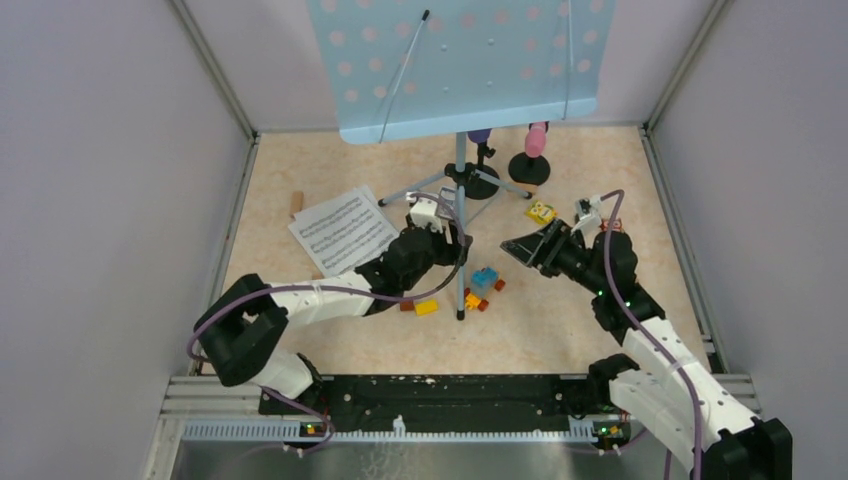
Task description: Pack up the instrument practice props
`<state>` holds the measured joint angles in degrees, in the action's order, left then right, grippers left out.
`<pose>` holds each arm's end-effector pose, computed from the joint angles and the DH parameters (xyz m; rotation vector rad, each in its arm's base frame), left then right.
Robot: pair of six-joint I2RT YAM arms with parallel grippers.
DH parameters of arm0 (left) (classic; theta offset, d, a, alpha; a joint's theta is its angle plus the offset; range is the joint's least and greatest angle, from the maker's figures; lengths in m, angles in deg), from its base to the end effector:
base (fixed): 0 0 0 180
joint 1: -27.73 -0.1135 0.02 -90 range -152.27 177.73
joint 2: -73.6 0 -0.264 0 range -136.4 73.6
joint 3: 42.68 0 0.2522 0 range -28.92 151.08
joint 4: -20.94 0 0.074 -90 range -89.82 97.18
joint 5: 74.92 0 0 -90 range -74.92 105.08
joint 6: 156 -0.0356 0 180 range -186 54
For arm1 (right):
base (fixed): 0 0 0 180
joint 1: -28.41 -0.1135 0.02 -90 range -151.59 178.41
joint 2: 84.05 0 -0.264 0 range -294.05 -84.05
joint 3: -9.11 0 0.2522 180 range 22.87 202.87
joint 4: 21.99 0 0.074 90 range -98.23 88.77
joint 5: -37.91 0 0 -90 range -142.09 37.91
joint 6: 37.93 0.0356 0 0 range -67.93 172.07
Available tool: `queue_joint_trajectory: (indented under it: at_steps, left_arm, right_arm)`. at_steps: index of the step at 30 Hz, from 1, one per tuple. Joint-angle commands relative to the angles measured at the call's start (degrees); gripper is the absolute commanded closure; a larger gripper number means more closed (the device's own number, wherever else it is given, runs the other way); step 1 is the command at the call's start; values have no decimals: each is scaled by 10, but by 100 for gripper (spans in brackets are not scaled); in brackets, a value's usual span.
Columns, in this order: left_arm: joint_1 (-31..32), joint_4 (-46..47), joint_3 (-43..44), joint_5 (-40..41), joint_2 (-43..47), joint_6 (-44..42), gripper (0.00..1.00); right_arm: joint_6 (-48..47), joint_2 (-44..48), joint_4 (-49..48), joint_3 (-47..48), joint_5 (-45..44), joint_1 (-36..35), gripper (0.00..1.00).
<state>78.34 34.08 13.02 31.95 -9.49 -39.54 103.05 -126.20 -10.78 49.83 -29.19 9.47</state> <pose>0.2091 -0.2384 0.2330 0.1784 1.8541 -0.6820 0.1663 0.0717 0.2610 0.2311 1.9351 1.2018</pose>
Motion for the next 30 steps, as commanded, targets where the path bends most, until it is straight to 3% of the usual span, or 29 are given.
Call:
queue_joint_trajectory:
  at_steps: [1,5,7,9,14,17,30]
  left_arm:
    - [17,4,43,42,-34,18,27]
    - [21,1,52,51,-58,29,44]
    - [22,-3,57,43,-65,32,65]
    - [24,-7,56,39,-69,41,78]
    - [31,-21,64,33,-85,47,96]
    - [33,-20,64,30,-96,46,100]
    - [34,-59,65,24,-120,62,100]
  right_arm:
    - [-13,-27,-18,32,-32,3,34]
    - [28,-92,-53,64,-30,3,36]
    - [72,-123,-103,72,-22,3,36]
    - [119,-150,-164,75,-19,3,37]
    - [216,-222,-333,85,-30,3,37]
    - [248,-282,-404,106,-18,3,40]
    - [346,-450,-602,141,20,5,60]
